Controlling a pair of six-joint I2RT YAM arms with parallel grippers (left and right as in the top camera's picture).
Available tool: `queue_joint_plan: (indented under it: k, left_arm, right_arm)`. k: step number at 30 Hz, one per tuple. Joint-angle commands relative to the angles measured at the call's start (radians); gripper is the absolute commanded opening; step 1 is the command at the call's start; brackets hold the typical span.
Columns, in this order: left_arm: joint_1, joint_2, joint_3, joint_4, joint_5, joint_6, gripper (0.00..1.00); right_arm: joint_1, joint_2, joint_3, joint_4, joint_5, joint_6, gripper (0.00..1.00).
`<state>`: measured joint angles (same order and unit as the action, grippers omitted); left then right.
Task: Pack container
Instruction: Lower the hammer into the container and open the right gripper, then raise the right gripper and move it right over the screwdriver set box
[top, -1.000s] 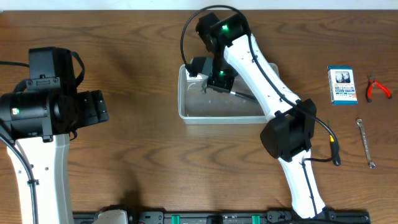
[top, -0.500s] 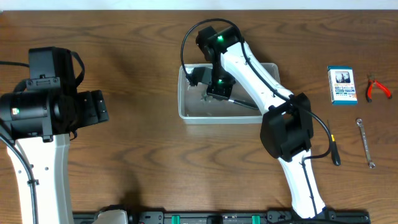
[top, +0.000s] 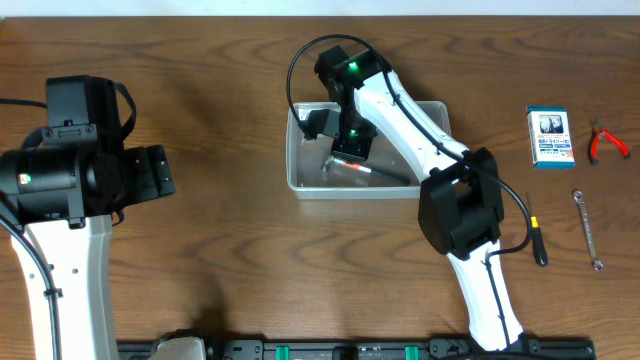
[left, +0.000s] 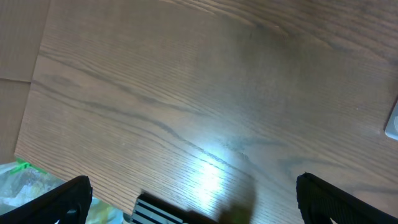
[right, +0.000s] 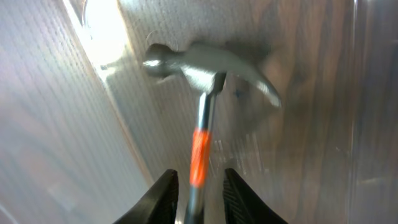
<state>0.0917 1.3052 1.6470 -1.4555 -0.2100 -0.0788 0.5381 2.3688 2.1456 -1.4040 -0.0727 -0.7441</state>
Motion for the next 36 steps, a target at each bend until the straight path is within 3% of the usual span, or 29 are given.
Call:
queue_joint_plan:
  k: [1, 5, 10, 12, 13, 14, 21, 36]
  left_arm:
    - [0.005, 0.002, 0.005, -0.002, -0.008, -0.010, 0.98]
    - [0.005, 0.002, 0.005, -0.002, -0.008, -0.010, 0.98]
    - [0.005, 0.002, 0.005, -0.002, -0.008, -0.010, 0.98]
    - [0.005, 0.002, 0.005, -0.003, -0.008, -0.010, 0.98]
    - [0.005, 0.001, 0.005, -0.003, -0.008, -0.010, 0.98]
    - [0.005, 0.001, 0.005, -0.003, -0.008, -0.010, 0.98]
    - [0.005, 0.001, 0.005, -0.003, -0.008, -0.010, 0.98]
    - [0.005, 0.001, 0.005, -0.002, -0.008, -0.010, 0.98]
  right_arm:
    - [-0.008, -0.020, -0.004, 0.002, 0.016, -0.005, 0.29]
    - [-0.008, -0.021, 0.013, -0.002, 0.024, 0.008, 0.33]
    - [-0.008, -0.032, 0.135, -0.052, 0.024, 0.052, 0.60]
    - [-0.011, -0.044, 0.219, -0.090, 0.024, 0.078, 0.77]
    - [-0.011, -0.051, 0.259, -0.109, 0.024, 0.089, 0.94]
    - [-0.014, -0.059, 0.305, -0.132, 0.024, 0.105, 0.99]
    - [-0.068, -0.162, 0.530, -0.253, 0.024, 0.202, 0.99]
    - [-0.348, -0.455, 0.490, -0.295, 0.016, 0.455, 0.99]
